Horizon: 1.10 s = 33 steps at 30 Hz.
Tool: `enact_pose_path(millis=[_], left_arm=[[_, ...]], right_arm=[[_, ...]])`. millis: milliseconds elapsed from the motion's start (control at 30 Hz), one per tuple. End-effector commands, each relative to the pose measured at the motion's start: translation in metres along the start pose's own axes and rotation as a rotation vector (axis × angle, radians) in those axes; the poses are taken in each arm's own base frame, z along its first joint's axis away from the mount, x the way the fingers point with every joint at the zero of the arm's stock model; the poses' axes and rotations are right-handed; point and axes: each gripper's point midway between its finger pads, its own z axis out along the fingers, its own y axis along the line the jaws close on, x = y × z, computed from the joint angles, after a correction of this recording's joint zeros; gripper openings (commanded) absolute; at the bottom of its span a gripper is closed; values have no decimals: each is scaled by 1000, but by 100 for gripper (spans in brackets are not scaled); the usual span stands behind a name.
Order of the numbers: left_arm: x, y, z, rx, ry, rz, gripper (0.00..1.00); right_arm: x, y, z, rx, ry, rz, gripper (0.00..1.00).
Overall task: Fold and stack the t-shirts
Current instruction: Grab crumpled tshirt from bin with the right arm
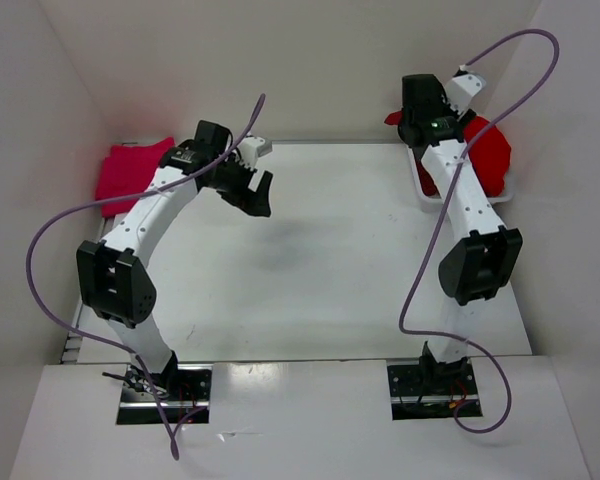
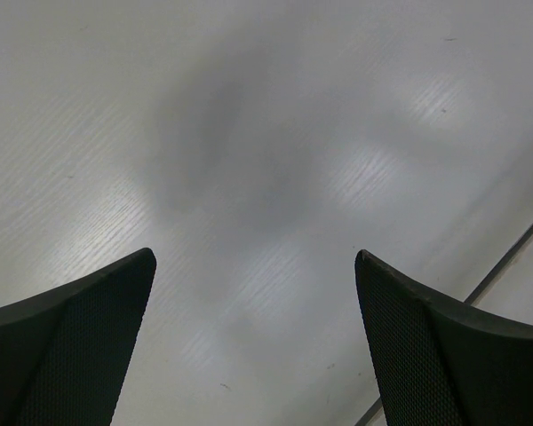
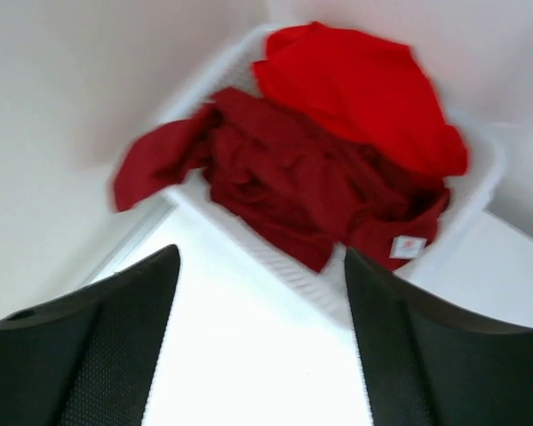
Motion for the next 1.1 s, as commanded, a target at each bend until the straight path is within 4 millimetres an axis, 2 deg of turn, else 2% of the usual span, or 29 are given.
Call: enact_pose_path(millis=[0, 33, 100, 133, 167, 200, 267, 367, 467, 633, 700, 867, 933, 1067], left_arm=[[-11, -8, -21, -5, -55, 50, 99], [-12, -10, -24, -7, -63, 54, 99], [-9, -9, -23, -5, -55, 50, 99], [-11, -9, -22, -7, -63, 54, 99], [-13, -10, -25, -8, -71, 59, 99], [-9, -10, -24, -7, -63, 55, 99], [-9, -10, -24, -7, -63, 55, 99], [-9, -9, -24, -7, -63, 64, 99], [-8, -6, -22, -1, -59, 53, 99], [-2, 2, -13, -1, -35, 32, 99], [-4, 2, -11, 9, -35, 31, 99], [-2, 3, -7, 11, -27, 27, 99], [-2, 3, -7, 11, -27, 27, 99], [0, 3, -4, 21, -21, 22, 99]], right_arm=[[26, -27, 35, 106, 45, -37, 81], [40, -36, 47, 144, 69, -56, 83], [53, -44, 58, 178, 97, -48, 86], [58, -56, 66, 214, 111, -52, 86], [72, -64, 74, 241, 141, -59, 88], [72, -68, 78, 255, 146, -14, 88], [89, -88, 92, 297, 190, -3, 88], [105, -108, 106, 331, 229, 16, 88], [115, -111, 118, 335, 236, 14, 88], [106, -98, 122, 275, 226, -6, 89], [108, -101, 120, 286, 236, -6, 89], [134, -115, 112, 328, 273, -42, 89], [141, -111, 104, 309, 264, -49, 89], [150, -123, 114, 350, 276, -36, 89]])
